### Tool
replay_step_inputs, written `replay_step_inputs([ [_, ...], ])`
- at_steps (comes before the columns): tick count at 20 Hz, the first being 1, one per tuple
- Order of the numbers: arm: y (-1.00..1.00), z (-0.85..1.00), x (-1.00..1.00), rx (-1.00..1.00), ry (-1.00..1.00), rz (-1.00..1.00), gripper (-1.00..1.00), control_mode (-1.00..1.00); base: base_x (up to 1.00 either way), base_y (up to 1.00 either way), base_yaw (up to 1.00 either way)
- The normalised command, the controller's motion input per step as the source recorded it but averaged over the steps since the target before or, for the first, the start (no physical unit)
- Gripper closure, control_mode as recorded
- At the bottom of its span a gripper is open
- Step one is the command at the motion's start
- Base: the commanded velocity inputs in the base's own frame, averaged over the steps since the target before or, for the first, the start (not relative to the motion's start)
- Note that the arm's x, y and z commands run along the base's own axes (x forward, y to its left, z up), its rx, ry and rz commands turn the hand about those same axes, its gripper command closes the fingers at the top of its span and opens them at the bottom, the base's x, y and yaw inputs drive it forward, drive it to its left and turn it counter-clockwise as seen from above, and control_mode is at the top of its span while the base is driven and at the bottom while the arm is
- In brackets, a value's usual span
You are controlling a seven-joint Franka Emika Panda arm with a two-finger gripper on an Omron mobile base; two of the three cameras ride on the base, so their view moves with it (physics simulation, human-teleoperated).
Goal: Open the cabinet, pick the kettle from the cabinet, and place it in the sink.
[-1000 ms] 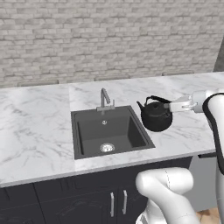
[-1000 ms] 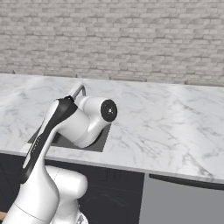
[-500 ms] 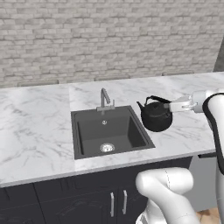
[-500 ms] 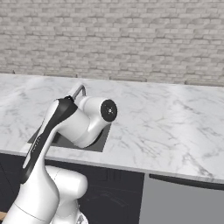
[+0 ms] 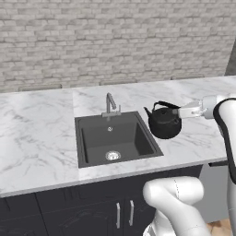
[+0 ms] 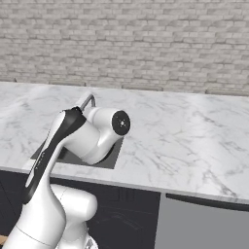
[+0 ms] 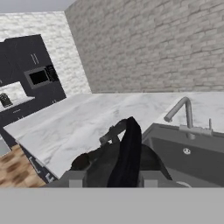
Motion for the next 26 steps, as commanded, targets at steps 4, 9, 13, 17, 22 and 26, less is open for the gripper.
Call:
replay_step_inputs([
  [4, 0.00, 0.00, 0.00, 0.00, 0.00, 0.00, 1.00, -1.00, 0.00, 0.00, 0.00],
  [9, 0.00, 0.00, 0.00, 0.00, 0.00, 0.00, 1.00, -1.00, 0.00, 0.00, 0.00],
  [13, -0.01, 0.00, -0.02, 0.00, 0.00, 0.00, 1.00, -1.00, 0.00, 0.00, 0.00],
  [17, -0.11, 0.00, 0.00, 0.07, 0.00, 0.00, 1.00, -1.00, 0.00, 0.00, 0.00],
  [22, -0.12, -0.06, 0.06, 0.08, 0.01, 0.00, 1.00, -1.00, 0.00, 0.00, 0.00],
  [26, -0.03, -0.10, 0.11, 0.02, 0.00, 0.00, 1.00, -1.00, 0.00, 0.00, 0.00],
])
